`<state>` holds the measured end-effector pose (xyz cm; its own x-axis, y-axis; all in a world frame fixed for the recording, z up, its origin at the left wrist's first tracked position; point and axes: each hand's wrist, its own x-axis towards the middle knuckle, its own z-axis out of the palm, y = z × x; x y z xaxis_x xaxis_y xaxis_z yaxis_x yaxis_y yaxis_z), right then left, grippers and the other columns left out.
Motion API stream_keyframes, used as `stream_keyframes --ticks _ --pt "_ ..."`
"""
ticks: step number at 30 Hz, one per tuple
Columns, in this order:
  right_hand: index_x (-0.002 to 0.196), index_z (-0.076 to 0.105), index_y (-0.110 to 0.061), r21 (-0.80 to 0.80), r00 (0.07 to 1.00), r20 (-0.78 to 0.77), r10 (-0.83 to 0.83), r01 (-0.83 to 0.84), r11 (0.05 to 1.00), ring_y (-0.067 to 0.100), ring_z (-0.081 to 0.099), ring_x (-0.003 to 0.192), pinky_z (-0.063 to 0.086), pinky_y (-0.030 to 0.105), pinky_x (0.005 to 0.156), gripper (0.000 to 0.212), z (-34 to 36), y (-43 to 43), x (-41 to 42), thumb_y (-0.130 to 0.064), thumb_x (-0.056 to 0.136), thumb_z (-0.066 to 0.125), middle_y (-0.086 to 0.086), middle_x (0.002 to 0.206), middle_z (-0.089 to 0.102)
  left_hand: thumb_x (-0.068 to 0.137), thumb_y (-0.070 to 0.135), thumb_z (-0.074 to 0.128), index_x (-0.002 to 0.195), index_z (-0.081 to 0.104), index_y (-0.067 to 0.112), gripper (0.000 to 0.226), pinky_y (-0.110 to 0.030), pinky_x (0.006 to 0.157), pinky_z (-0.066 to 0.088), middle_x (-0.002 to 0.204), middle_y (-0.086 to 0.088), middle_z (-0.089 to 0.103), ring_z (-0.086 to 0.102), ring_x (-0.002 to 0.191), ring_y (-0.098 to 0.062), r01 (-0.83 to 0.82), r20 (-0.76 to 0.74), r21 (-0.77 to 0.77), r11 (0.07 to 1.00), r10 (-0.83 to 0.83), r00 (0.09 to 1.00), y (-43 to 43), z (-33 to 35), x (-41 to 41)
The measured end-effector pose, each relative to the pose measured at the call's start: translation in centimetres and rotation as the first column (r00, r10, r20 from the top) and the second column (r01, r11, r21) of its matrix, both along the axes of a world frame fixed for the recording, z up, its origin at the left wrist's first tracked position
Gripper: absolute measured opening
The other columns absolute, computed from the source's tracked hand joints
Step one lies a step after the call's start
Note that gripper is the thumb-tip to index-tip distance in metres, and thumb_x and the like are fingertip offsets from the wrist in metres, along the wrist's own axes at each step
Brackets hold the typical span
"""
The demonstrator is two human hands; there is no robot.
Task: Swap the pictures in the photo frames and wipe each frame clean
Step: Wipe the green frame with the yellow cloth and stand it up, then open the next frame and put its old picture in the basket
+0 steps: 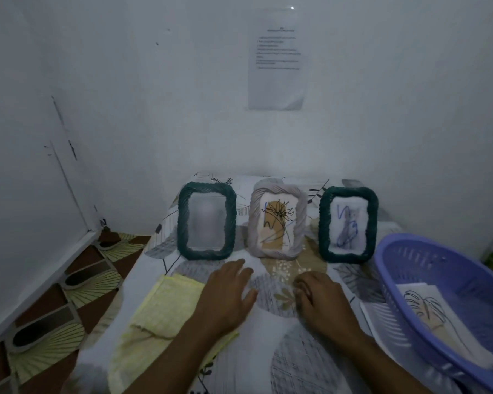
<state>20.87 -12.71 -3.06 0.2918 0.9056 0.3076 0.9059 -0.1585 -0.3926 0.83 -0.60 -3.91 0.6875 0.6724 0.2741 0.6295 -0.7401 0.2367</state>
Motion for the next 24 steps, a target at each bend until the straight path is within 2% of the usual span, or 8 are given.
stream_keyframes --ticks 3,7,10,13,15,19,22,24 --pt "0.112 0.063 -0.021 -0.034 0.991 0.131 -0.043 0.047 0.998 0.020 0.056 0.105 0.044 0.034 0.088 0.027 -0.5 -1.9 1.4 -0.027 0.091 0.047 -0.001 0.113 0.061 0.089 0.055 0.024 0.137 0.044 0.023 0.061 -0.036 0.111 0.027 0.150 -0.002 0.037 0.034 0.137 -0.019 -0.017 -0.025 0.033 0.999 0.018 1.000 -1.3 -1.1 0.7" --pt "0.124 0.061 -0.019 -0.048 0.989 0.138 -0.054 0.062 0.997 0.020 0.052 0.121 0.038 0.036 0.100 0.036 -1.0 -2.3 1.4 -0.028 0.094 0.045 0.001 0.130 0.057 0.089 0.051 0.038 0.122 0.055 0.020 0.048 -0.035 0.095 0.041 0.128 0.000 0.055 0.052 0.117 -0.020 -0.015 0.036 0.067 0.998 0.012 0.999 -1.3 -0.9 1.1" --pt "0.121 0.061 -0.021 -0.028 0.989 0.134 -0.057 0.061 0.998 0.020 0.053 0.118 0.038 0.036 0.097 0.033 -1.1 -2.2 1.6 -0.029 0.093 0.045 0.001 0.126 0.059 0.093 0.047 0.044 0.128 0.048 0.019 0.045 -0.029 0.091 0.040 0.125 0.002 0.051 0.049 0.115 -0.017 -0.052 0.203 -0.138 0.989 0.079 0.976 -0.7 0.6 2.5" --pt "0.120 0.061 -0.022 -0.008 0.992 0.109 -0.060 0.061 0.998 0.019 0.053 0.116 0.038 0.037 0.096 0.032 -1.2 -2.3 1.7 -0.029 0.093 0.046 0.000 0.125 0.059 0.096 0.031 0.051 0.131 0.044 0.016 0.039 -0.020 0.084 0.032 0.116 0.009 0.044 0.044 0.107 -0.007 -0.037 0.450 -0.321 0.946 0.186 0.873 -0.3 4.5 5.2" --pt "0.117 0.062 -0.022 0.007 0.993 0.103 -0.057 0.056 0.998 0.018 0.053 0.115 0.037 0.036 0.094 0.030 -1.2 -2.3 1.7 -0.028 0.092 0.047 -0.001 0.123 0.059 0.094 0.027 0.052 0.133 0.040 0.012 0.044 -0.023 0.087 0.034 0.121 0.004 0.044 0.044 0.109 -0.010 -0.035 0.498 -0.367 0.930 0.228 0.836 0.6 6.2 7.3" --pt "0.119 0.060 -0.024 0.005 0.994 0.097 -0.045 0.045 0.999 0.016 0.050 0.117 0.034 0.034 0.097 0.032 -1.3 -2.3 1.9 -0.031 0.092 0.043 -0.003 0.125 0.057 0.088 0.043 0.047 0.140 0.027 0.015 0.062 -0.049 0.107 0.037 0.144 -0.012 0.037 0.038 0.131 -0.030 -0.080 0.526 -0.417 0.905 0.312 0.791 3.5 7.3 9.9" --pt "0.122 0.057 -0.026 -0.012 0.995 0.091 -0.045 0.046 0.999 0.013 0.045 0.122 0.030 0.032 0.100 0.034 -1.4 -2.3 2.0 -0.034 0.094 0.039 -0.006 0.131 0.052 0.097 0.031 0.044 0.150 0.011 0.014 0.065 -0.042 0.114 0.025 0.156 -0.010 0.021 0.023 0.142 -0.028 -0.064 0.543 -0.468 0.881 0.344 0.766 4.3 9.0 11.1" --pt "0.124 0.055 -0.027 -0.027 0.996 0.080 -0.043 0.045 0.999 0.012 0.043 0.124 0.028 0.032 0.102 0.034 -1.3 -2.2 2.0 -0.034 0.095 0.038 -0.007 0.134 0.050 0.100 0.027 0.041 0.150 0.010 0.012 0.061 -0.040 0.111 0.026 0.156 -0.010 0.021 0.024 0.142 -0.027 -0.084 0.541 -0.499 0.863 0.385 0.747 4.9 9.5 11.6"
